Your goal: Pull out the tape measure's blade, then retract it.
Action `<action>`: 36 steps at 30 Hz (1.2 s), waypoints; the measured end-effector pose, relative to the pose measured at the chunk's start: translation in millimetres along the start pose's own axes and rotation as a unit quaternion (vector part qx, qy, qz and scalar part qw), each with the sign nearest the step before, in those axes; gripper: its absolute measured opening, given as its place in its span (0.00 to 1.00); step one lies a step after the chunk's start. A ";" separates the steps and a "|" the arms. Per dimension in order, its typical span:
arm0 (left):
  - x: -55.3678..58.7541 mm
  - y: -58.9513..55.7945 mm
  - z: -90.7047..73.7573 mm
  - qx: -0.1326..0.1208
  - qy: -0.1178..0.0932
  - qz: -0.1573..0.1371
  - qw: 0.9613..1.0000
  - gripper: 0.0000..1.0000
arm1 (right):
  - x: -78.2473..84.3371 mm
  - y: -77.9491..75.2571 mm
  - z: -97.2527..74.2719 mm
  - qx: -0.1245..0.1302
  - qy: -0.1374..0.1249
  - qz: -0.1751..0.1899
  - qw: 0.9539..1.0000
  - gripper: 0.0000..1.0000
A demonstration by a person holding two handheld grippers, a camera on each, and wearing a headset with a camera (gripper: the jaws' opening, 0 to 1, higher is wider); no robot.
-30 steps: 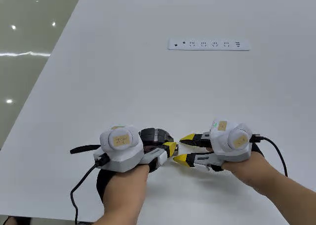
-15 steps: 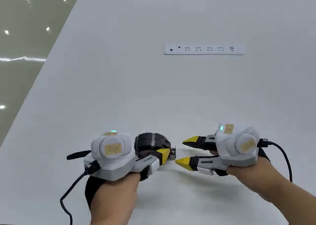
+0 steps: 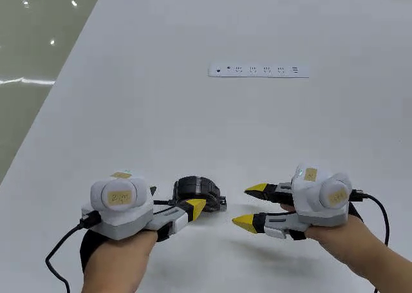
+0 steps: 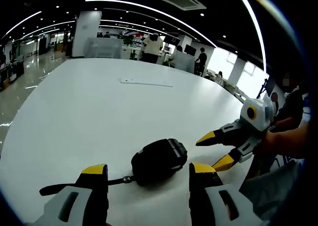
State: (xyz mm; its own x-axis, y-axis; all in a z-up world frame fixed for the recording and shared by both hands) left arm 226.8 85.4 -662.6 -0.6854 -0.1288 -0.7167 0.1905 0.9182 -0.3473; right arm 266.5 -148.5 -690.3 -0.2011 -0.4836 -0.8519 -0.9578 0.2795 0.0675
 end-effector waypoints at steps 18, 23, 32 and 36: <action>-6.0 30.0 -36.9 0.046 0.008 0.076 0.996 0.65 | -4.7 4.6 -35.1 0.054 -0.011 0.013 0.998 0.48; -5.7 34.1 -46.1 0.053 0.005 0.087 0.995 0.66 | -4.7 8.0 -44.1 0.065 -0.010 0.006 0.998 0.49; 4.1 42.8 -56.7 0.066 0.004 0.109 0.992 0.70 | 1.6 11.7 -57.8 0.085 -0.008 0.010 0.996 0.56; 8.7 44.6 -61.0 0.076 0.008 0.115 0.990 0.72 | 5.7 15.2 -62.5 0.091 -0.004 0.009 0.996 0.58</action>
Point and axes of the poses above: the centre of the closed fingertips' face, and the gripper's own axes: z roughly forward along the fingers, y roughly to its left, x roughly out of its underside, the point moved 10 cm from there along -z, roughly backward along the fingers, and after that the axes turned 7 degrees about -z, right-handed, at the moved point
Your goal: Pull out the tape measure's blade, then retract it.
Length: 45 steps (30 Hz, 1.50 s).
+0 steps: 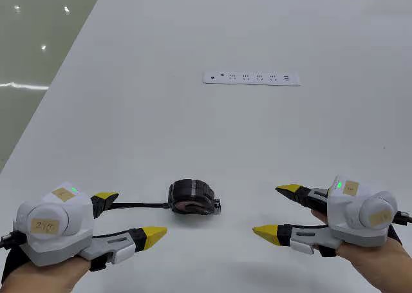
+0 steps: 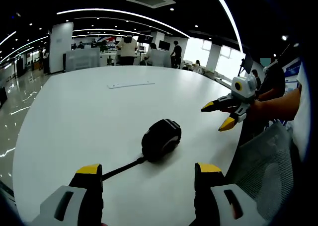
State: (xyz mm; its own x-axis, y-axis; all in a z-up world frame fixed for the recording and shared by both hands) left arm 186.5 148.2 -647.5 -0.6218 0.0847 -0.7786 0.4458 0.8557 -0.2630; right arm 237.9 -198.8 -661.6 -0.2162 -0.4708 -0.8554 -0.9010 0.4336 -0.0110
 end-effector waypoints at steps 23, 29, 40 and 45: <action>21.1 0.2 -13.5 0.035 0.009 0.003 0.999 0.89 | 20.5 10.9 -25.3 0.024 0.010 0.019 0.999 0.86; 29.7 1.0 -14.8 0.039 0.018 0.004 0.999 0.93 | 26.9 14.8 -28.9 0.027 0.017 0.020 0.999 0.92; 42.1 8.6 -18.8 0.032 0.012 -0.007 0.999 0.98 | 37.7 20.8 -37.6 0.031 0.029 0.024 0.999 0.95; 43.2 8.0 -19.9 0.030 0.013 -0.004 0.999 1.00 | 39.8 21.2 -39.0 0.033 0.031 0.026 0.999 0.96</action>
Point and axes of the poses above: the centre of the closed fingertips' face, and the gripper's own axes: z roughly forward along the fingers, y roughly to its left, x roughly out of its underside, the point moved 10 cm from there along -z, roughly backward along the fingers, and after that the axes turned 7 degrees about -z, right-handed, at the moved point
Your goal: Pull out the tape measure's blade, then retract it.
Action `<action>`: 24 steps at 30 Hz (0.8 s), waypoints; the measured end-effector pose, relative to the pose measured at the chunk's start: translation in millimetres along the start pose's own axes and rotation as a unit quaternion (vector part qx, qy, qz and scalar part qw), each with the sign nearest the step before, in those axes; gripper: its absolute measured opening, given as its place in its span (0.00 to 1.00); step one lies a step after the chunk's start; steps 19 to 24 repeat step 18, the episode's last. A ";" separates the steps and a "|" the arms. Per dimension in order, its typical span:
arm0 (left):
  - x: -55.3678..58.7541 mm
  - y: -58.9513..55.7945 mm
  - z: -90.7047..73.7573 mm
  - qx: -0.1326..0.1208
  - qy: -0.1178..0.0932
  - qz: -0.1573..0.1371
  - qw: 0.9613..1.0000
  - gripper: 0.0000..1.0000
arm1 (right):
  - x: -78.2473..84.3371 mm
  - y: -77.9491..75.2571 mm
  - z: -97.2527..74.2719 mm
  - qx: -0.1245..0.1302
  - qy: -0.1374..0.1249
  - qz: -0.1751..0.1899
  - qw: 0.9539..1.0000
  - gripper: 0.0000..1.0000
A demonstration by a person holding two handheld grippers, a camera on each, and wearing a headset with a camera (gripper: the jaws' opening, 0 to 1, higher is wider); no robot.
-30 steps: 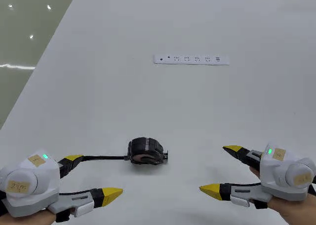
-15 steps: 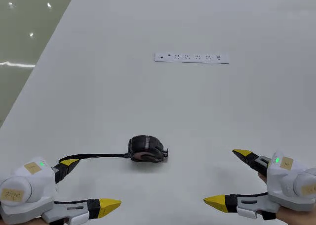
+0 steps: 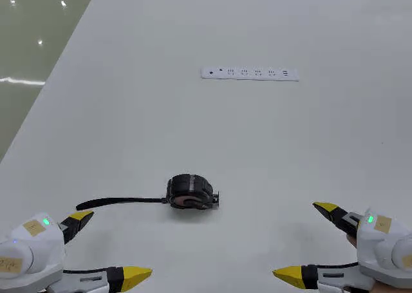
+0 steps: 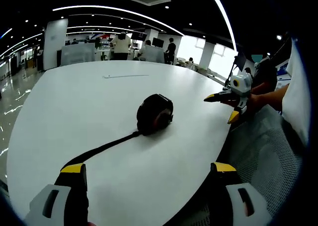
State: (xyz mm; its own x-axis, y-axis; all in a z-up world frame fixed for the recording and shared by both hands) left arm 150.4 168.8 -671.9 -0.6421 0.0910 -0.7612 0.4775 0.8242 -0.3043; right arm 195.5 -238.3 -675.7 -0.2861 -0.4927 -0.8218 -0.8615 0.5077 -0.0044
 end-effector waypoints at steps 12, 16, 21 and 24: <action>6.0 4.0 -5.8 -0.004 -0.008 -0.004 1.000 1.00 | 10.6 9.2 -11.6 0.009 0.010 0.002 1.000 1.00; 7.6 3.3 -6.0 -0.002 -0.004 -0.005 1.000 1.00 | 12.1 9.8 -13.2 0.011 0.011 0.003 1.000 1.00; 8.6 2.8 -5.9 -0.001 -0.003 -0.004 1.000 1.00 | 12.6 9.4 -13.9 0.011 0.011 0.003 1.000 1.00; 8.6 2.8 -5.9 -0.001 -0.003 -0.004 1.000 1.00 | 12.6 9.4 -13.9 0.011 0.011 0.003 1.000 1.00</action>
Point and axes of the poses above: the centre of the closed fingertips' face, and the gripper's own axes: z roughly forward along the fingers, y roughly to its left, x roughly out of its underside, the point moved 10 cm from there along -z, roughly backward along the fingers, and after that the axes turned 7 degrees about -z, right-handed, at the moved point
